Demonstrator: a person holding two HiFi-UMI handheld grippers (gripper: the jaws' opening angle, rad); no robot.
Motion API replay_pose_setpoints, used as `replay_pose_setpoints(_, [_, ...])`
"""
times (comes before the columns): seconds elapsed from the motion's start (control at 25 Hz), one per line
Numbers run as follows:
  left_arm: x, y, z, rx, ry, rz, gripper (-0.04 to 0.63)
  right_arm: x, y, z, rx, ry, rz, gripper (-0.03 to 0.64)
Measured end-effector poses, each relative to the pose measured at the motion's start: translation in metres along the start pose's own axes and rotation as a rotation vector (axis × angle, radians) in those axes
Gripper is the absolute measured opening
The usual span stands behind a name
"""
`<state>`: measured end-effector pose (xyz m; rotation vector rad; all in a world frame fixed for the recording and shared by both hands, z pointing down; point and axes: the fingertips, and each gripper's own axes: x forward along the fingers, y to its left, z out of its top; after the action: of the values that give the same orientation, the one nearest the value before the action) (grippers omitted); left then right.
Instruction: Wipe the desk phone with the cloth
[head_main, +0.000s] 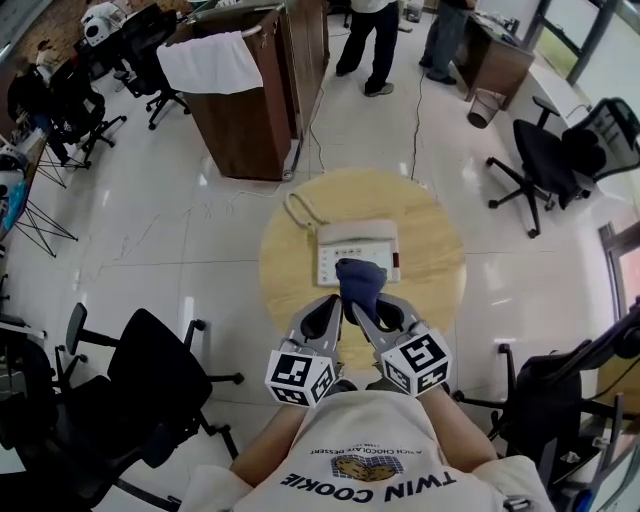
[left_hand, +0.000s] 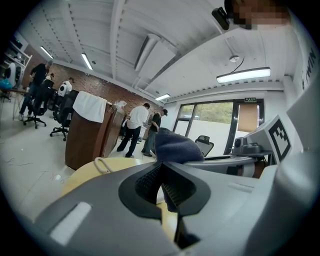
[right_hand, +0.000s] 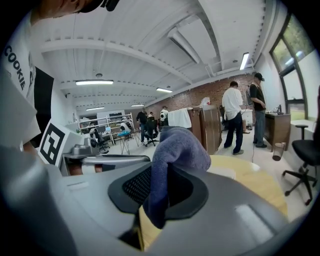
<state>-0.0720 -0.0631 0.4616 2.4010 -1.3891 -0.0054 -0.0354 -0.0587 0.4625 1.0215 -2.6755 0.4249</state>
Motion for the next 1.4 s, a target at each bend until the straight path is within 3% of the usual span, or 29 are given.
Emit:
replay_pose_setpoints(0.28, [0.007, 0.035, -0.010, -0.009, 0.035, 0.019, -0.008, 0.058, -0.002, -0.013, 0.078, 0.060, 0.049, 0.064])
replay_pose_setpoints(0.52, [0.005, 0.060, -0.014, -0.013, 0.044, 0.078, -0.008, 0.109, -0.007, -0.037, 0.100, 0.153, 0.080, 0.064])
replay_pose_setpoints(0.72, [0.000, 0.076, -0.013, -0.029, 0.042, 0.125, -0.008, 0.151, -0.013, -0.055, 0.191, 0.227, 0.118, 0.064])
replay_pose_setpoints(1.12, [-0.001, 0.087, -0.010, -0.041, 0.038, 0.158, -0.008, 0.187, -0.028, -0.092, 0.221, 0.366, 0.040, 0.064])
replay_pose_setpoints(1.4, [0.008, 0.083, -0.013, -0.039, 0.050, 0.142, -0.008, 0.179, -0.046, -0.100, 0.247, 0.396, -0.009, 0.064])
